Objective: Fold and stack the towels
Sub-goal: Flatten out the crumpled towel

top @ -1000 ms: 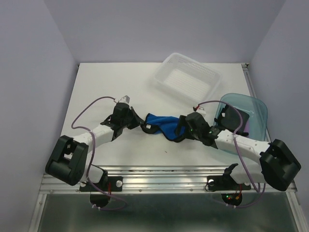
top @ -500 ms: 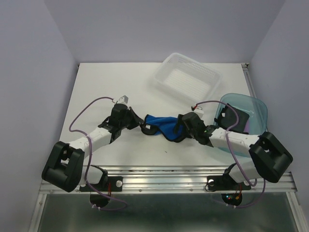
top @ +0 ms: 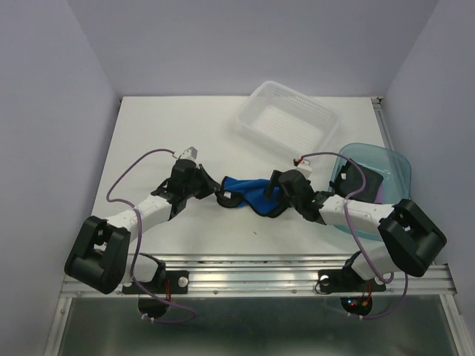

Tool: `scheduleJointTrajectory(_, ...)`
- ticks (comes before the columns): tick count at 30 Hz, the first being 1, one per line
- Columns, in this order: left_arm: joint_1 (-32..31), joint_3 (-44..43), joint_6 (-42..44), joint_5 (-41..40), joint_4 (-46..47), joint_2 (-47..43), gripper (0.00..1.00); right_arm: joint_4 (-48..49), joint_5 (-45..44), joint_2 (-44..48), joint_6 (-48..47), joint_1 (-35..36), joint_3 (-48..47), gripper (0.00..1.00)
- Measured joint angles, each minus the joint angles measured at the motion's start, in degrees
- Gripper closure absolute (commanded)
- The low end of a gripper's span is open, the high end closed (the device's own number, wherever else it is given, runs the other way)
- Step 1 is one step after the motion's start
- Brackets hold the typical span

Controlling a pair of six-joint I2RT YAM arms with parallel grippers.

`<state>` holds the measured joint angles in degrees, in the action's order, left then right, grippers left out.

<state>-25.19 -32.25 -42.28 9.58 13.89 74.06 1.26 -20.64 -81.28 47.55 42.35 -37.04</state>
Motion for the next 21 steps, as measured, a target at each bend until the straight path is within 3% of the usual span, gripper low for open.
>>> scheduleJointTrajectory(5,0.00,0.00,0.02,0.00,-0.04,0.59,1.00,1.84,-1.01,-0.83,0.00,0.00,0.00,0.15)
scheduleJointTrajectory(17,0.00,0.00,0.66,-0.17,-0.63,1.20,1.00,8.33,-4.09,-5.01,1.68,0.00,0.22,0.49)
scheduleJointTrajectory(20,0.00,0.00,0.87,-0.48,-1.25,1.20,1.00,8.09,-5.49,-6.99,3.19,0.00,0.22,0.67)
scheduleJointTrajectory(21,0.00,0.00,0.92,-0.63,-1.44,1.20,1.00,7.98,-5.81,-7.50,3.72,0.00,0.22,0.77)
